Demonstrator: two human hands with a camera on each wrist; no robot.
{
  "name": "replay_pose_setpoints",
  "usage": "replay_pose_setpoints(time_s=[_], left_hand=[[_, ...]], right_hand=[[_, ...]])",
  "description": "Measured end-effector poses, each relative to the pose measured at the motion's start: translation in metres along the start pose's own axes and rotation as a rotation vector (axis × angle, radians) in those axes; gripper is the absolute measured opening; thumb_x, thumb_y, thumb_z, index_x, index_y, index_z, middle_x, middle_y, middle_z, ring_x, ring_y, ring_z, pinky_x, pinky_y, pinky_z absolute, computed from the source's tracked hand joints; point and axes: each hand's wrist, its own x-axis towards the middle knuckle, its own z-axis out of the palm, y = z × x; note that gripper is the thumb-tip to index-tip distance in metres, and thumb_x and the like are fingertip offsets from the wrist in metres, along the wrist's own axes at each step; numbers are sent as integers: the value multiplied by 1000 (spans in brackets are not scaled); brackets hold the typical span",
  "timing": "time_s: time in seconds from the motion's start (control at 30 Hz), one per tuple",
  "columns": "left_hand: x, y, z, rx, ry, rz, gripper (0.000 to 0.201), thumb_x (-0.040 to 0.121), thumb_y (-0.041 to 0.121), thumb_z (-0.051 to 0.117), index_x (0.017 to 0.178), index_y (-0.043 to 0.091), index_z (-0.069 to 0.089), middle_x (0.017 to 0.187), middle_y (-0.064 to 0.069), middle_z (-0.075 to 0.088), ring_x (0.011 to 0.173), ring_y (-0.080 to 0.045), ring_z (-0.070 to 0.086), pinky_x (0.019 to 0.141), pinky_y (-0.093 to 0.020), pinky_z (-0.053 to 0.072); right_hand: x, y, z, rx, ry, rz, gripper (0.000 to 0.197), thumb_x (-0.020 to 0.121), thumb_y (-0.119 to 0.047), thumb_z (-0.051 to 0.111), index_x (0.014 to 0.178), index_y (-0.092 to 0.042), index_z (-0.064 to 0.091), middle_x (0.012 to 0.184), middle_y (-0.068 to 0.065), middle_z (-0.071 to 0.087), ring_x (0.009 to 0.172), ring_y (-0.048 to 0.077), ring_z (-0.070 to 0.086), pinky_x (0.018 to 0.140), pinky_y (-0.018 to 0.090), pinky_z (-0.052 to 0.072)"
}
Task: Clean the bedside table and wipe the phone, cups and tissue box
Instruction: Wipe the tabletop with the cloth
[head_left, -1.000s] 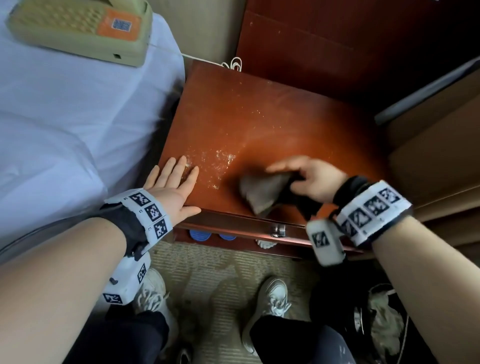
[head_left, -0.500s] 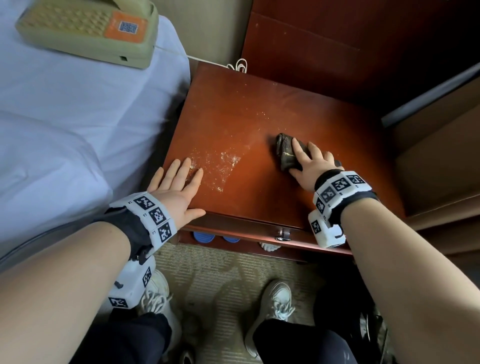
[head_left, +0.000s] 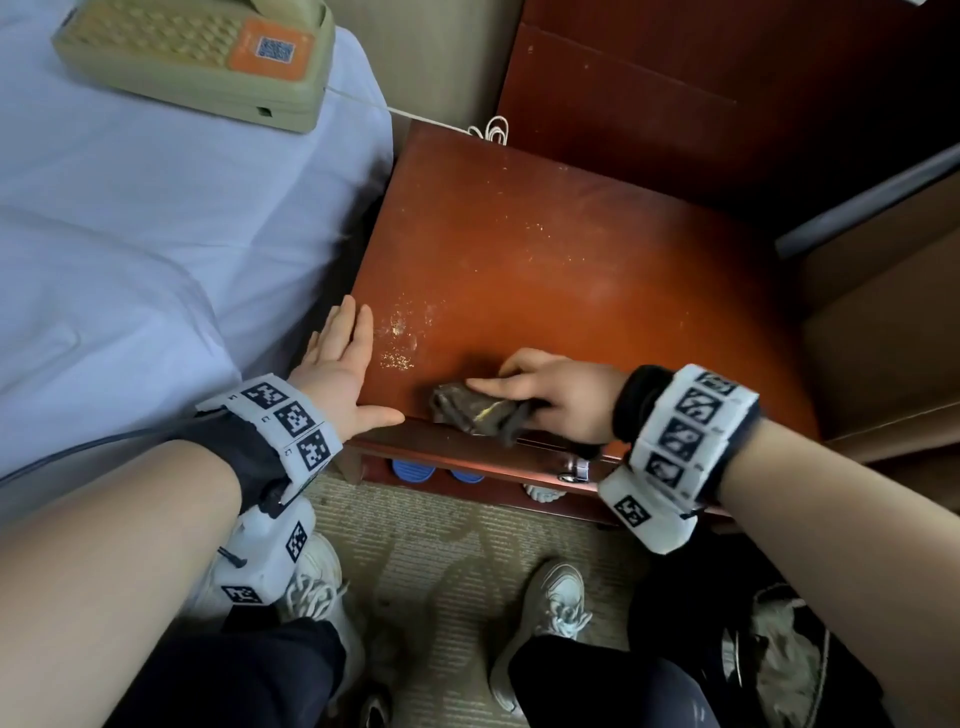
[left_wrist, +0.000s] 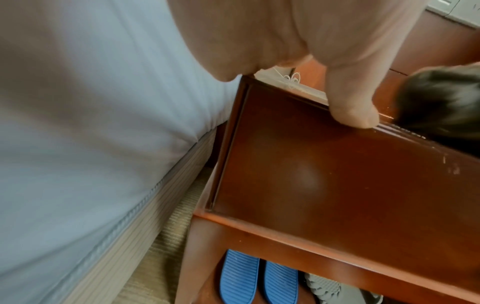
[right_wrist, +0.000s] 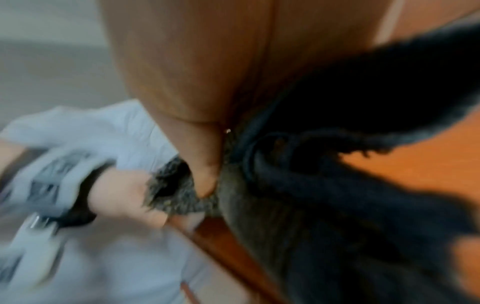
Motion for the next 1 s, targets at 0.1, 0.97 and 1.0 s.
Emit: replay_pose_setpoints(time_s=[0.1,0.97,1.0], left_hand=[[1,-4,2,-53,14,14,108,83,42,62,145,14,-22,152,-1,-31,144,-18,-20,118,-30,-4],[-7,-54,19,-751,3,-242,99,82,-17,49,148,20,-16,148,-4,35,130,-22,43,102,-30,39],[-9,-52,16,-738,1,-247,97,83,-15,49,148,20,-14,144,-3,39,126,-20,46,98,-28,41]], right_hand=[[14,19,-21,46,280,210,62,91,-9,43,143,-39,26,142,3,31,129,25,34,109,25,26],[83,-70,-6,-112,208,65,64,89,-17,45,138,-51,22,136,3,24,122,25,34,102,25,29],[70,-71,0,-134,127,-21,56,90,-24,42,136,-51,27,134,1,27,119,22,37,100,23,29]])
